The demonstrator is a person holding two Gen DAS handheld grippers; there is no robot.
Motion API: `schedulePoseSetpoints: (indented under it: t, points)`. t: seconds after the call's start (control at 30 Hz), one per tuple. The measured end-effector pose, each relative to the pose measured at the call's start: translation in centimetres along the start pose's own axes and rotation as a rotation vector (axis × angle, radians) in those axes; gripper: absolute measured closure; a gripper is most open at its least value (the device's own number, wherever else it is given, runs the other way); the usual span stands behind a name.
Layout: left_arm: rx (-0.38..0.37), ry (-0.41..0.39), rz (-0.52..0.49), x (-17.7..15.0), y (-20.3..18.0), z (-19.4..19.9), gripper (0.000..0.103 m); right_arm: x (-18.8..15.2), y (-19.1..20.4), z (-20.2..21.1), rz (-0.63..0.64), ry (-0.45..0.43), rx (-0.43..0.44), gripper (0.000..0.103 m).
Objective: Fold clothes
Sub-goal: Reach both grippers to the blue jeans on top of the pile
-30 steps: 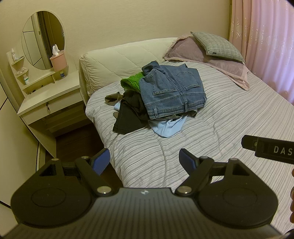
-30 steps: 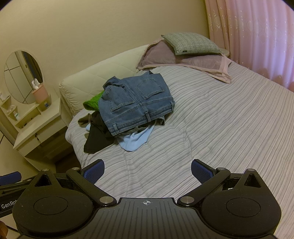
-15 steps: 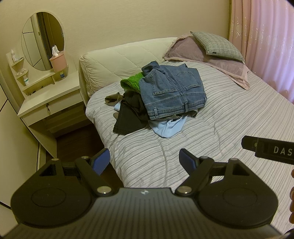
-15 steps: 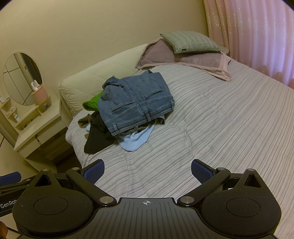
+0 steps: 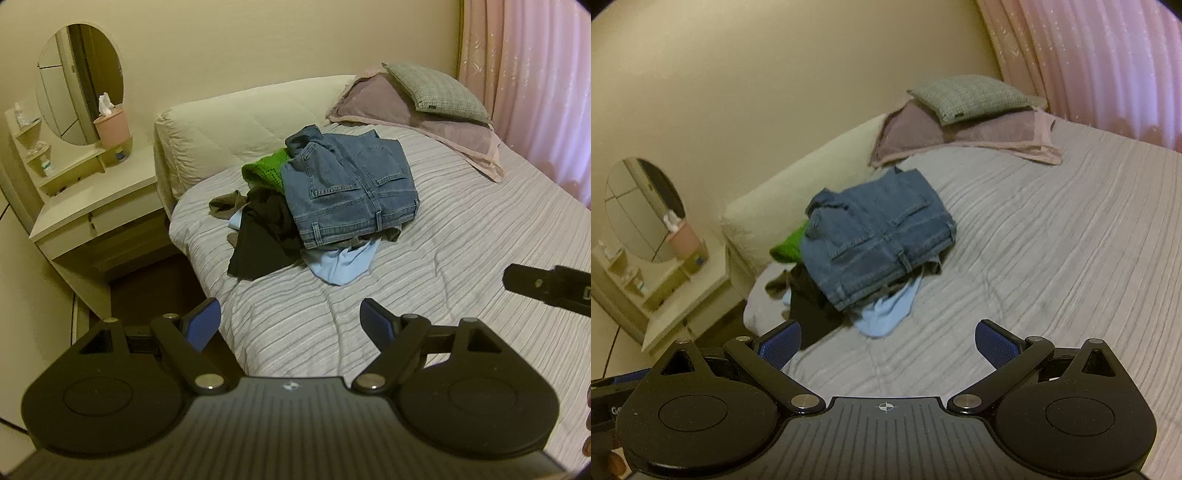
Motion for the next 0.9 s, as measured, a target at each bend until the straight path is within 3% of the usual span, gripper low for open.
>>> schedulePoseSetpoints:
  t: [0.2,0.47,0.9]
  points:
    - [-0.033,0.009,-0.037,2.7,1.8,-3.1,0.023,1.0,-0.1,-3.1,-0.098,0.029,0.029,0.000]
    - [-0.113,0.045,-0.134,7.5,4.0,-10.6,0.024,2.5,0.0,-10.6,-0.408,0.132,0.106,0.001]
    - [-0.229,0.066,-0.262,17.2,8.2,-22.5,0.025,6.0,3.3,-21.7,-0.638,0.140,0.035,0.001]
Point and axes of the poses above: each gripper's, at about its wrist camera, not at the fingertips, and z roughly against the way its jaws point, y to its left, x to its top, the point moved 9 cm from there along -z, roughly the way its jaws point, and after that the axes turned 12 degrees about -x, right-handed, at the moved point
